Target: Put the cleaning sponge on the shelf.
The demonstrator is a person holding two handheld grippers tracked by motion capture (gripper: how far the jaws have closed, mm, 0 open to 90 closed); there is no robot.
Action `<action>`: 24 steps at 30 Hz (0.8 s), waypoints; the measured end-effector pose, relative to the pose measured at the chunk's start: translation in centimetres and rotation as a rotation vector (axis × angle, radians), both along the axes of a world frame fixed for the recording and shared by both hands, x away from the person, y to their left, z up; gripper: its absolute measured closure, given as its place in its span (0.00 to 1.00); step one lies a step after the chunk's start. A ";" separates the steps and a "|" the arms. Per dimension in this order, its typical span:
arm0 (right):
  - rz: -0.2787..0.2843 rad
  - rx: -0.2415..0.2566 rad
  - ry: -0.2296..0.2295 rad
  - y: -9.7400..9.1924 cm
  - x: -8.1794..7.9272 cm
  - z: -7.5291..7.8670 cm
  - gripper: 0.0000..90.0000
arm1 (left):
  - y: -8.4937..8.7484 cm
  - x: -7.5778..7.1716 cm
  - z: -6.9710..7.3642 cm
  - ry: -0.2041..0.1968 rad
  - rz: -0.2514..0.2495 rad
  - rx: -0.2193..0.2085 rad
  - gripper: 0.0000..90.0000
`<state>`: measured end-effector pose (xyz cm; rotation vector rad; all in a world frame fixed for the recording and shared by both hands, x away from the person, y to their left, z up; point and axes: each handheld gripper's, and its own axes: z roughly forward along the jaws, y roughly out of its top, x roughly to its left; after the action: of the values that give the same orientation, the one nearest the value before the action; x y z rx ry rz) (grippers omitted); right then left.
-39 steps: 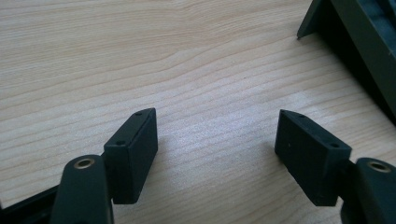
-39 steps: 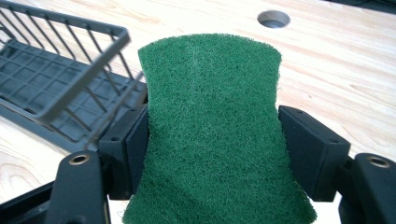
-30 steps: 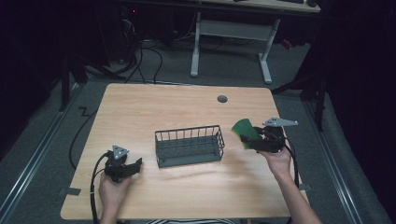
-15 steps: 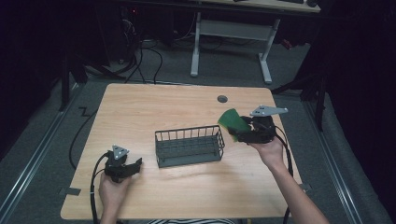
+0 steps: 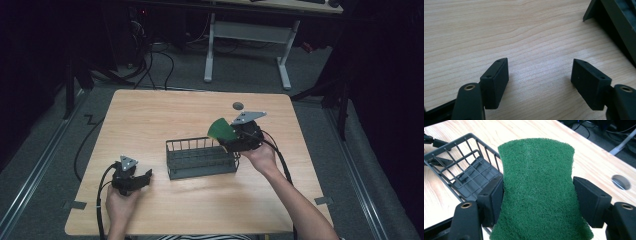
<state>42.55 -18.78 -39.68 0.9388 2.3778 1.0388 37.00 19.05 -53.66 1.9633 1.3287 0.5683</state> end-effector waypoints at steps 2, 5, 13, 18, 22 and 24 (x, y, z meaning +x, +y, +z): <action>0.007 -0.003 0.005 0.5 0.3 -0.4 0.32 | 0.1 0.0 0.0 0.001 0.001 -0.009 0.34; 0.011 -0.021 0.025 1.2 0.7 -1.2 0.32 | 0.5 0.3 0.0 0.004 0.033 -0.033 0.37; 0.005 -0.061 0.014 2.2 0.9 -2.4 0.32 | 0.3 0.2 0.0 0.001 0.024 -0.015 0.35; 0.007 -0.073 0.027 2.2 0.9 -2.6 0.32 | 0.3 0.2 0.0 0.000 0.022 -0.014 0.35; 0.001 -0.065 0.022 2.1 0.7 -2.9 0.32 | 0.2 0.2 0.0 0.000 0.020 -0.012 0.35; 0.005 -0.075 0.020 2.1 0.6 -3.2 0.32 | 0.2 0.2 0.0 0.002 0.017 -0.011 0.35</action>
<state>43.13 -16.71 -42.86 0.9207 2.4184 0.9400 37.16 19.28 -53.64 1.9453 1.3484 0.5666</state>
